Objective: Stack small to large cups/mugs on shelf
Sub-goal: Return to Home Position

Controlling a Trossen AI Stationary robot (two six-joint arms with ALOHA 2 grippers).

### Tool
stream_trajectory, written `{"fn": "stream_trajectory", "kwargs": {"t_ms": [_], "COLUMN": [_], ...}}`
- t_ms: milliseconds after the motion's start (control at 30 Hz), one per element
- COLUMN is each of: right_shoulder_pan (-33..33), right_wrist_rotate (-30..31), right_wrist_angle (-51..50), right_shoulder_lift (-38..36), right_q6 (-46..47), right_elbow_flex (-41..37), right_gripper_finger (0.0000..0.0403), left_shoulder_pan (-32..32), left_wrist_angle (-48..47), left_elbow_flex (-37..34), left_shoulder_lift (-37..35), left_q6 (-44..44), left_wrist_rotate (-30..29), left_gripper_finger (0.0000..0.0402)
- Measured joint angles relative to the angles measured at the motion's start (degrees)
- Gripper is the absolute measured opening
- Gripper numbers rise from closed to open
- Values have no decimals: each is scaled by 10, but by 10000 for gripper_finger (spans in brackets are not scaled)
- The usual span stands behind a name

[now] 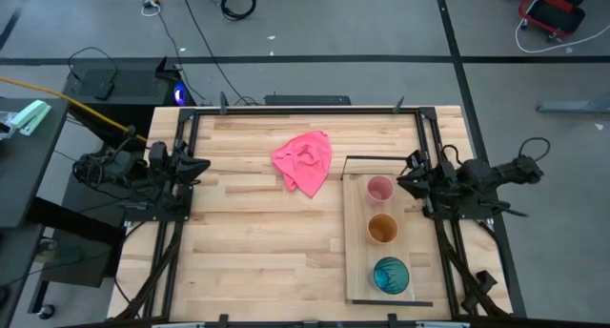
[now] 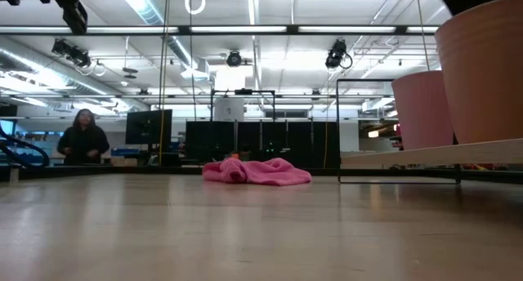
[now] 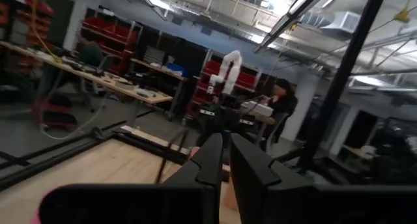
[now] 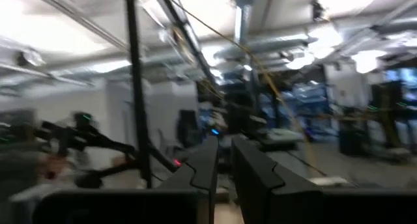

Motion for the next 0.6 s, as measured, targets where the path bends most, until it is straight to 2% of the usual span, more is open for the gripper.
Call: {"fn": "stream_trajectory", "kwargs": {"t_ms": [233,467,600], "right_shoulder_pan": [-59,-93,-109], "right_wrist_rotate": [0,0,0], "right_wrist_angle": [-91,-98,-111], "right_shoulder_lift": [0,0,0], "right_q6": [2,-26,-30], "right_elbow_flex": [0,0,0], "right_gripper_finger": [52,52,52], "left_shoulder_pan": [0,0,0], "left_wrist_angle": [-64,-164,-187], "left_elbow_flex": [0,0,0], "left_shoulder_lift": [0,0,0], "left_q6": [27,26,28], "left_wrist_rotate": [-32,-33,-33], "left_gripper_finger": [39,31,31]}}
